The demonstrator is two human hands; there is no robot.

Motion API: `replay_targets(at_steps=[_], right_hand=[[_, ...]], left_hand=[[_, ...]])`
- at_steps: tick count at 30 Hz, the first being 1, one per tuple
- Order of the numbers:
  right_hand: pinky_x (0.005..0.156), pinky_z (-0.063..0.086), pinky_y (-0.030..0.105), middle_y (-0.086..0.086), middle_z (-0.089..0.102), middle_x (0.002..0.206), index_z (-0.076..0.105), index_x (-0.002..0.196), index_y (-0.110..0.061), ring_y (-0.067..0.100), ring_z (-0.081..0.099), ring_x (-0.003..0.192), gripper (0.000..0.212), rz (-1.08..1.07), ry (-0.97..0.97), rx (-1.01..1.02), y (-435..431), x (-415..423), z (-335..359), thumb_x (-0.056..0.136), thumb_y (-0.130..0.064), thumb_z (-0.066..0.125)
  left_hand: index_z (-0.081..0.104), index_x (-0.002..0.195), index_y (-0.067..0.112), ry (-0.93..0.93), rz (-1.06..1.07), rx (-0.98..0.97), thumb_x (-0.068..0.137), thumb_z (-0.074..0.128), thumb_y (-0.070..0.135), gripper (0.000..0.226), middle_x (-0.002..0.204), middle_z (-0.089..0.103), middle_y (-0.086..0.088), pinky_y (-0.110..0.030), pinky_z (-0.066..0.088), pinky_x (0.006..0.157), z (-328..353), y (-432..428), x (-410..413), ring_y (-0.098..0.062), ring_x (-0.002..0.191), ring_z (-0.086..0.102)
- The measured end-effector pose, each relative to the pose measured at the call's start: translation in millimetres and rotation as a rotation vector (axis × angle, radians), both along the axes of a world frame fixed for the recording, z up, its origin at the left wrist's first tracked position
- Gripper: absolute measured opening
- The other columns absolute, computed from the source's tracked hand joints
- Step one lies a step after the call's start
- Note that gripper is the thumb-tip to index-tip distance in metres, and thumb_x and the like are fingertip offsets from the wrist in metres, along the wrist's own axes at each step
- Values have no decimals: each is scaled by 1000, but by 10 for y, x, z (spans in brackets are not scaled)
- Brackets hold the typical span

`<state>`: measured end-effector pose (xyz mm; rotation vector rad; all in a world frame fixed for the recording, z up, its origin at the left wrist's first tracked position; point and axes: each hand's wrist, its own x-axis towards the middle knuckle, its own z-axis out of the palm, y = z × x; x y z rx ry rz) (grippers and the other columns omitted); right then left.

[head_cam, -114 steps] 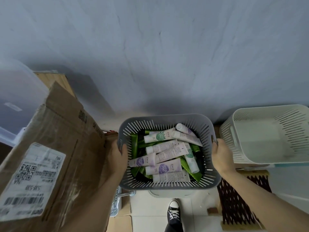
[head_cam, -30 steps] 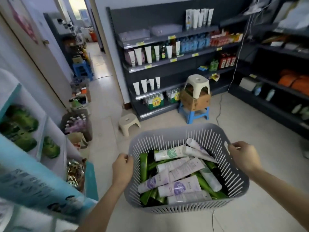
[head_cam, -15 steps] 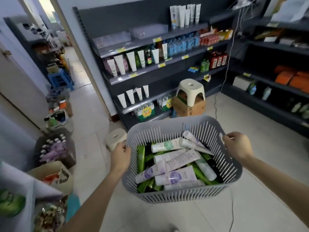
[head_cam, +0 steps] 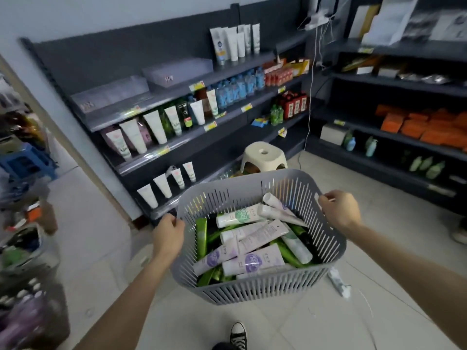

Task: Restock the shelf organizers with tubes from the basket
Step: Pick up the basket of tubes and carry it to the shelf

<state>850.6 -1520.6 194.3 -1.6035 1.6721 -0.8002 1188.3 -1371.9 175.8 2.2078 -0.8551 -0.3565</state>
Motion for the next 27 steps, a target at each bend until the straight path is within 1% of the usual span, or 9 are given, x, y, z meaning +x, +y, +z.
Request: replay_targets(at_steps=[3, 7, 10, 13, 15, 18, 20, 23, 27], right_hand=[[59, 49, 33, 9, 67, 71, 65, 78, -10, 26, 62, 63, 22, -80, -23, 13, -391, 187, -60, 91, -24, 53], [55, 43, 27, 7, 66, 71, 65, 81, -9, 19, 59, 62, 21, -156, -20, 11, -891, 372, -64, 91, -23, 53], [58, 46, 29, 7, 66, 70, 64, 79, -11, 22, 60, 63, 22, -218, -28, 27, -1210, 421, -72, 91, -24, 52], [57, 45, 30, 9, 66, 69, 65, 78, -9, 22, 60, 61, 23, -257, -22, 25, -1602, 393, -91, 90, -23, 52], [55, 45, 31, 12, 67, 67, 66, 75, -5, 24, 59, 58, 26, -269, -14, 32, -1891, 372, -95, 90, -21, 52], [55, 45, 33, 17, 67, 67, 67, 74, 0, 28, 57, 57, 29, -275, -4, 33, -2371, 319, -115, 89, -19, 51], [55, 45, 34, 19, 67, 66, 67, 74, 2, 28, 57, 57, 30, -252, -1, 34, -2733, 295, -124, 90, -19, 51], [61, 49, 39, 19, 67, 67, 67, 75, 0, 32, 61, 64, 30, -237, 7, 38, -3293, 260, -114, 89, -21, 52], [66, 52, 40, 12, 66, 70, 66, 77, -5, 28, 62, 68, 27, -198, 15, 13, -3933, 287, -8, 91, -23, 52]], left_hand=[[48, 75, 3, -1, -69, 13, 94, 47, 17, 24, 65, 56, -14, -35, 40, 52, -14, -596, 269, -29, 58, 54], [48, 75, 7, 14, -170, 29, 94, 48, 18, 22, 67, 56, -13, -37, 43, 52, 10, -1385, 563, -28, 58, 53], [48, 74, 5, -33, -231, 27, 93, 48, 16, 22, 68, 58, -13, -37, 40, 56, 24, -1913, 656, -30, 61, 54], [50, 75, 2, -45, -275, 51, 94, 47, 16, 24, 67, 56, -11, -33, 34, 51, 15, -2436, 665, -23, 58, 50], [50, 74, 4, -54, -281, 59, 94, 48, 16, 24, 67, 56, -10, -32, 32, 49, -10, -2807, 662, -22, 57, 50], [49, 73, 4, -56, -279, 62, 93, 48, 16, 24, 68, 57, -15, -35, 34, 53, -85, -3298, 620, -25, 59, 50], [45, 71, 6, -26, -264, 56, 94, 48, 15, 25, 66, 55, -13, -34, 34, 53, -160, -3603, 588, -25, 59, 48], [40, 67, 10, -1, -243, 48, 94, 48, 16, 28, 62, 50, -11, -35, 38, 55, -201, -4110, 555, -25, 57, 48], [43, 70, 7, 28, -210, 23, 94, 47, 16, 26, 64, 53, -14, -36, 40, 52, -210, -4628, 531, -28, 55, 52]])
